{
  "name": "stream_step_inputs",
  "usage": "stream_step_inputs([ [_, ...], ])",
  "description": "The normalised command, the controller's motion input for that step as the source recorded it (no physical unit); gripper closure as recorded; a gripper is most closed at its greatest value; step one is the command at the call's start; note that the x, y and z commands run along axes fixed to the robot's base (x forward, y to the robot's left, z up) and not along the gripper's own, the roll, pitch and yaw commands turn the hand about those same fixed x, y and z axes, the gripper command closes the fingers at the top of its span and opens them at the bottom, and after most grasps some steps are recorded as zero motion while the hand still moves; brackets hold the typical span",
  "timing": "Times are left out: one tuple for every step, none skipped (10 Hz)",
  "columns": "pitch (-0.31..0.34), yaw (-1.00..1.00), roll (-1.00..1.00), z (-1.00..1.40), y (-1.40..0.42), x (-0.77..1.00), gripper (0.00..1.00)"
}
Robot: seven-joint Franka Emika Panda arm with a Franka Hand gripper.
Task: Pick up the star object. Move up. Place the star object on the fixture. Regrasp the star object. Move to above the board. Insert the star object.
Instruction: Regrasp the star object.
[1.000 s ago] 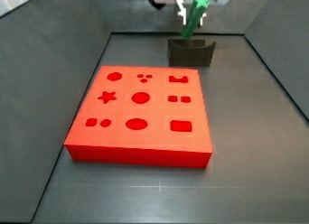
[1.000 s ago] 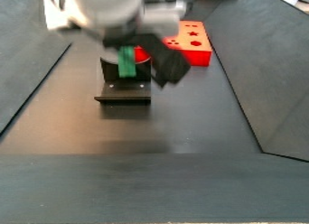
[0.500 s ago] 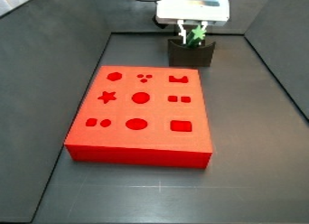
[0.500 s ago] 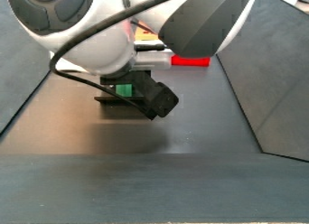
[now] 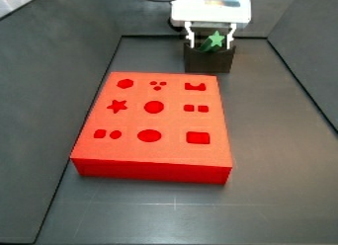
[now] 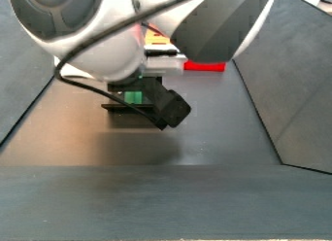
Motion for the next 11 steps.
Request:
stream_step_inputs([
  [0.057,0.02,-0.01,1.0,0.01,-0.01,0.0],
  [0.059,0.01,0.0,1.0,0.01,-0.02,0.0],
  [0.061,0.0,0.03,1.0,0.0,-0.03,0.0],
  [0.069,-0.01,0.04,1.0,0.0,-0.04,0.0],
  [0.074,-0.02,0.05,0.89,0.0,-0.04,0.0],
  [0.073,-0.02,0.05,0.71,0.0,-0.03,0.0],
  [0.07,-0.03,0.05,0.47,0.0,-0.03,0.0],
  [0.066,-0.04,0.04,0.28,0.01,-0.03,0.0],
  [0.045,0.02,1.0,0.95,-1.0,0.01,0.0],
  [0.043,0.02,1.0,0.93,-1.0,0.01,0.0],
  [0.038,0.02,1.0,0.93,-1.0,-0.01,0.0],
])
